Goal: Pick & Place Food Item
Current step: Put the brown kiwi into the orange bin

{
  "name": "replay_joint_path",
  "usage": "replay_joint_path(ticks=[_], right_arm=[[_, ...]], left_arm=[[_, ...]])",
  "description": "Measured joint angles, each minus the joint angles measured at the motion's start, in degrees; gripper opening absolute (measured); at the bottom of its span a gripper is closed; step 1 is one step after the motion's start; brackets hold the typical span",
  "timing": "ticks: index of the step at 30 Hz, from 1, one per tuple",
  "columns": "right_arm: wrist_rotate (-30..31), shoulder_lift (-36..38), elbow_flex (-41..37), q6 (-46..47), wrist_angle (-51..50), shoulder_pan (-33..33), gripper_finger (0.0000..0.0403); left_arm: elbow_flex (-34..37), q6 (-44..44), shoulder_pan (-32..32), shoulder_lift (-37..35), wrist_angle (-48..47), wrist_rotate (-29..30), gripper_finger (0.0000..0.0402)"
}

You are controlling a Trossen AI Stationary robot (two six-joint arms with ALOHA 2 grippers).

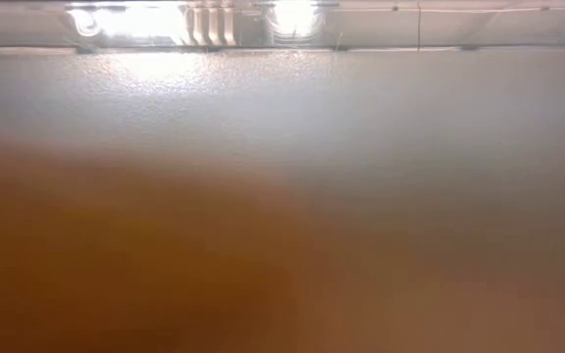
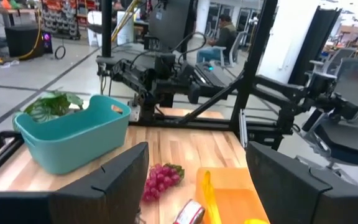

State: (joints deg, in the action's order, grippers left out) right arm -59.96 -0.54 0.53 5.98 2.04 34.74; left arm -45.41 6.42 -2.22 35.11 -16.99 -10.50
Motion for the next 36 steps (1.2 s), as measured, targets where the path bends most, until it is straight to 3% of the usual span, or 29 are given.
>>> replay_joint_path(ticks=[36], right_arm=[[0.02,0.00,-0.02,0.02,-0.02,0.00,0.0008]], left_arm=[[0.02,2.64,0.02,0.00,-4.88,0.00,0.0275]])
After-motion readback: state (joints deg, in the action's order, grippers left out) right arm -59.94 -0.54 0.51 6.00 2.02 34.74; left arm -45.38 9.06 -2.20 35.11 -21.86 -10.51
